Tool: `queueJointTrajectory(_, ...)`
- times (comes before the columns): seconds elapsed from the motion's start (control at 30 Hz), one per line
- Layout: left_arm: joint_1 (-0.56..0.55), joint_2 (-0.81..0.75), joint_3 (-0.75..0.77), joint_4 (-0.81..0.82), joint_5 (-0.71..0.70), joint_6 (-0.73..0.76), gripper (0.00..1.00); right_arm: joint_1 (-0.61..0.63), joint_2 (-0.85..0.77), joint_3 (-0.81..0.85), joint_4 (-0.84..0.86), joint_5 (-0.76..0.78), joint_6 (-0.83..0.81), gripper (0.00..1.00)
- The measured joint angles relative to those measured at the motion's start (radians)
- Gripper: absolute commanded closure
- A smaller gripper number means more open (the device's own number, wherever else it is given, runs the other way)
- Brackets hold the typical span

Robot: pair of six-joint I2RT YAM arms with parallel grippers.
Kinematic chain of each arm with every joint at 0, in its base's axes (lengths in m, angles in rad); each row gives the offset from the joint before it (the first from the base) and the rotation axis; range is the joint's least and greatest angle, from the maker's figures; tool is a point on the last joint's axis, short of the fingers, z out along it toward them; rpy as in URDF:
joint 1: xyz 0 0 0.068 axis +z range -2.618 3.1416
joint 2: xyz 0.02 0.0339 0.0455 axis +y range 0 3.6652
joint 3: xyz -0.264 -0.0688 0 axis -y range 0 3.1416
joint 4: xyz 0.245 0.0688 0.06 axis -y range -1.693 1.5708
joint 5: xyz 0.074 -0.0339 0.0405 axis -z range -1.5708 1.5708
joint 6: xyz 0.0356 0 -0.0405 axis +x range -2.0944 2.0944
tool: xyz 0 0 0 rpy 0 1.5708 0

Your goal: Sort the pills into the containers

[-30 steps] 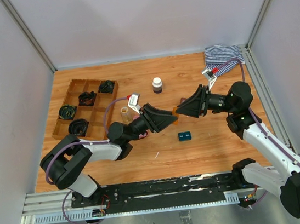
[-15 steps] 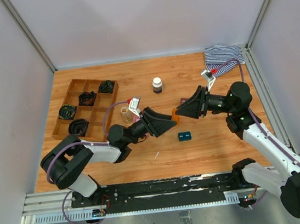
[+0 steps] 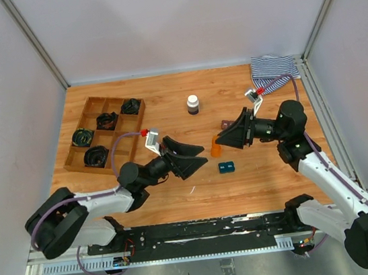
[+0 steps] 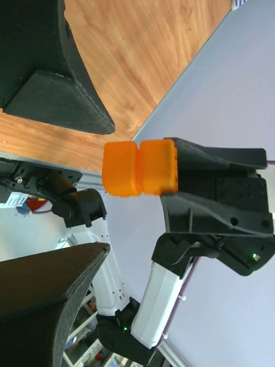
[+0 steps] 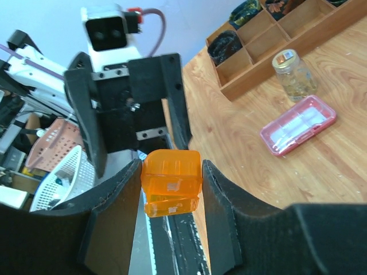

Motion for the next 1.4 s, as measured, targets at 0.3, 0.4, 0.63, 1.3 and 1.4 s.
queueJointTrajectory(0.3, 0.000, -0.227, -0.005, -0.348, 0.019, 0.238, 0.15, 0.001, -0.018, 0.071, -0.261, 0.000, -0.294, 0.75)
queueJointTrajectory(0.4, 0.000, -0.251, -0.001, -0.465, 0.028, 0.289, 0.16, 0.022, -0.013, 0.129, -0.414, 0.012, -0.456, 0.75)
queueJointTrajectory(0.63, 0.000, -0.409, 0.000, -0.709, -0.076, 0.344, 0.16, 0.142, 0.060, 0.296, -0.764, 0.163, -0.855, 0.73)
queueJointTrajectory(1.3, 0.000, -0.890, -0.006, -1.371, -0.513, 0.234, 0.17, 0.667, 0.625, 0.374, -0.991, 0.687, -1.191, 0.64)
queueJointTrajectory(1.4, 0.000, -0.911, -0.006, -1.415, -0.545, 0.234, 0.17, 0.687, 0.671, 0.406, -0.992, 0.742, -1.193, 0.58)
